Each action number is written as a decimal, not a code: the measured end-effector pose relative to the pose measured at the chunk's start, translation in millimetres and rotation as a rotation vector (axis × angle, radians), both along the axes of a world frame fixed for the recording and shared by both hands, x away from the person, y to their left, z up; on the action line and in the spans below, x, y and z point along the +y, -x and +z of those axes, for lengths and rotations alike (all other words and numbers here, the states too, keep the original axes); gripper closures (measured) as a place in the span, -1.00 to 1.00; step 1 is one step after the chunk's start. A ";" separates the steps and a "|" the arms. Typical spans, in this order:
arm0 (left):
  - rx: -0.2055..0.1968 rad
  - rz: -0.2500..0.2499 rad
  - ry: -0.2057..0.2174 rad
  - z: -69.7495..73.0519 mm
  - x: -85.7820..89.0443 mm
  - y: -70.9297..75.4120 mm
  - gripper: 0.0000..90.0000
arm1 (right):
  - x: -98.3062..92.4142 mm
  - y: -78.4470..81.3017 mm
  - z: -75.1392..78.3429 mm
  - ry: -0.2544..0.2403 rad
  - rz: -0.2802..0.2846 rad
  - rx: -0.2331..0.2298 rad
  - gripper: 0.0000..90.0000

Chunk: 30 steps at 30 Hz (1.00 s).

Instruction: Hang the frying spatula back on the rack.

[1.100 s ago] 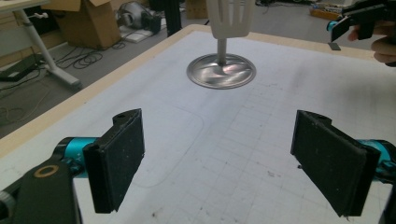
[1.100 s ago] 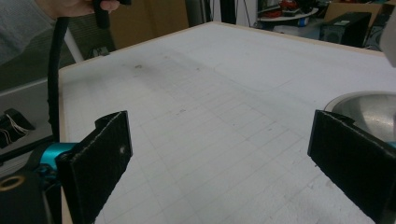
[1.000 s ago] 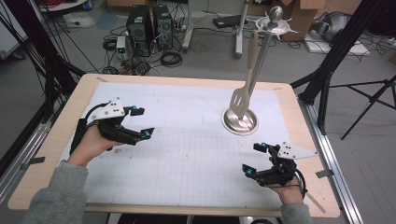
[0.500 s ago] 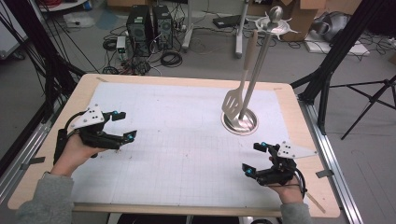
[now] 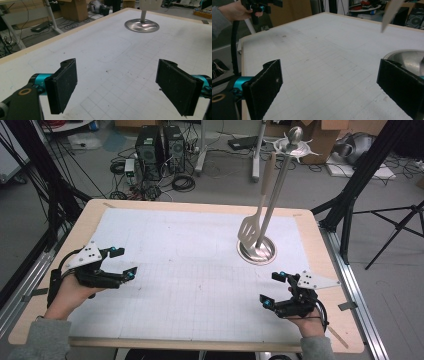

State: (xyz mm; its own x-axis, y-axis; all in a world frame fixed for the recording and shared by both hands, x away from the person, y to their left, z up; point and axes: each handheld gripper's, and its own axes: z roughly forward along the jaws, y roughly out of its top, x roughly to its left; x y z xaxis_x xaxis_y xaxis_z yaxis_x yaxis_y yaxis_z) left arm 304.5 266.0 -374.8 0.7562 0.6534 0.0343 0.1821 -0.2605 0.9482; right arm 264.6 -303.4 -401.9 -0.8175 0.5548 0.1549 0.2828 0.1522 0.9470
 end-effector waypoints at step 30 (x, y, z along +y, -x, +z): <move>0.013 0.247 0.007 -30.6 50.3 35.1 -0.60 | -8.1 -6.1 -0.2 -0.034 -0.040 -0.013 -0.88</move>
State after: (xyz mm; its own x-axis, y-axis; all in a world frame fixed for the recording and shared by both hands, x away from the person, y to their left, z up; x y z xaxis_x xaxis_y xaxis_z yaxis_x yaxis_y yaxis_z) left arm 269.3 316.3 -405.3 0.5736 0.8189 0.0206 0.2517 -0.2001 0.9469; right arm 270.8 -311.5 -402.1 -0.7970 0.5814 0.1639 0.2758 0.1089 0.9550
